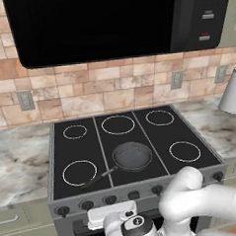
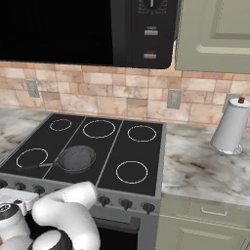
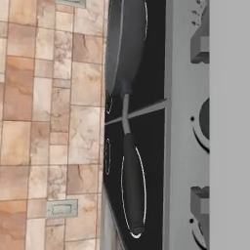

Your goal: Turn on the front center burner of the stove.

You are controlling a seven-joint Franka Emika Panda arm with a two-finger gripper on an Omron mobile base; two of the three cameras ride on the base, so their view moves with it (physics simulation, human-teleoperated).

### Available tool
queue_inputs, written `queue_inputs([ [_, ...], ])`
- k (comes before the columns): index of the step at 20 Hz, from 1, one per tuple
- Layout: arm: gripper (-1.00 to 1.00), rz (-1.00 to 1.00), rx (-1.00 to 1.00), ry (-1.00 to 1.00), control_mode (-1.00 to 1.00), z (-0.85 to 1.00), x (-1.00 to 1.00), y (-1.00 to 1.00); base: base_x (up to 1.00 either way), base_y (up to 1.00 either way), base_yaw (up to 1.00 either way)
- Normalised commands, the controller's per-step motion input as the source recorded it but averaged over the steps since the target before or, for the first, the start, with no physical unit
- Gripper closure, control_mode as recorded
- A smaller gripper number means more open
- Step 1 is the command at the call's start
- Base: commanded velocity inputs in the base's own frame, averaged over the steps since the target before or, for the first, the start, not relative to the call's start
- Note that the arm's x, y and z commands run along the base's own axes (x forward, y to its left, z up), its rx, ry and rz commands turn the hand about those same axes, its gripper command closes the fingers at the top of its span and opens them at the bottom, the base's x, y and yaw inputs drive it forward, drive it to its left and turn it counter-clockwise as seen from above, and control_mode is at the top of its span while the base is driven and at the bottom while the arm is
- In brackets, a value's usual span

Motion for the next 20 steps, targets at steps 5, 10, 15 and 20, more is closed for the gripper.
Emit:
queue_inputs([
  [5, -1.00, 0.00, 0.00, 0.00, -1.00, -0.39, 0.13, 0.01, 0.00, 0.00, 0.00],
  [10, -1.00, 0.00, 0.00, 0.00, -1.00, -0.34, 0.01, 0.18, 0.00, 0.00, 0.00],
  [15, -1.00, 0.00, 0.00, 0.00, -1.00, -0.23, 0.01, 0.14, 0.00, 0.00, 0.00],
  [20, -1.00, 0.00, 0.00, 0.00, -1.00, -0.14, 0.05, 0.05, 0.00, 0.00, 0.00],
])
